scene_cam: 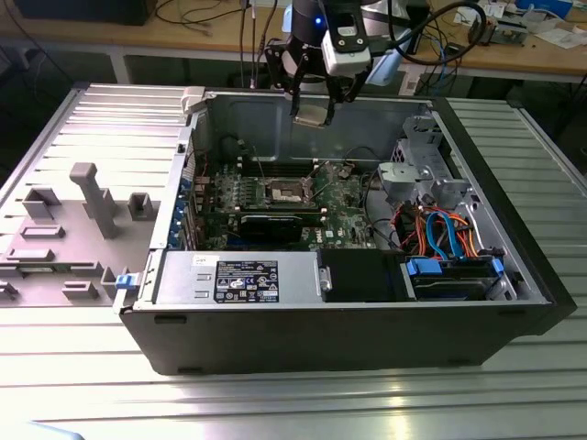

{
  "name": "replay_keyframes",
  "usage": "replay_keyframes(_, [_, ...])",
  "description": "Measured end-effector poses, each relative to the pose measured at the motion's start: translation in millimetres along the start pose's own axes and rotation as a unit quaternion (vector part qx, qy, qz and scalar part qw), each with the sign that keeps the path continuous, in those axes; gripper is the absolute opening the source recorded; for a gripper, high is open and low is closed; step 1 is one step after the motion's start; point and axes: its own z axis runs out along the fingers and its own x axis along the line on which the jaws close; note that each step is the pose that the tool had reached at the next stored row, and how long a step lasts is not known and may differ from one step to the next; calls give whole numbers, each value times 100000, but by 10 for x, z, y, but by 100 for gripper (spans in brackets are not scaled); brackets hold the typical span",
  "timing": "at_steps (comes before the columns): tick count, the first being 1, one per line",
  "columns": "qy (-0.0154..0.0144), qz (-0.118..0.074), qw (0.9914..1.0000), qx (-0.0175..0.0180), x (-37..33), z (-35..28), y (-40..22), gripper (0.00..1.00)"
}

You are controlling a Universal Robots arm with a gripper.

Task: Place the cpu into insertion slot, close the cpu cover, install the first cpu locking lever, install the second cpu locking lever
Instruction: 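Place the cpu into insertion slot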

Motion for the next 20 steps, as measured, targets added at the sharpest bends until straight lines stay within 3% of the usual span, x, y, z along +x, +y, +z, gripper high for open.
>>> replay_keyframes(5, [-275, 3413, 99941, -14, 0, 4, 0, 55])
replay_keyframes(12, [-321, 3952, 99921, -17, 25, 4, -8, 55])
replay_keyframes(14, [-437, 5313, 99858, -8, 26, 7, -8, 55])
replay_keyframes(16, [-602, 7403, 99724, -18, 26, 12, -9, 55])
replay_keyframes(20, [-627, 7687, 99702, -21, 26, 12, -9, 55])
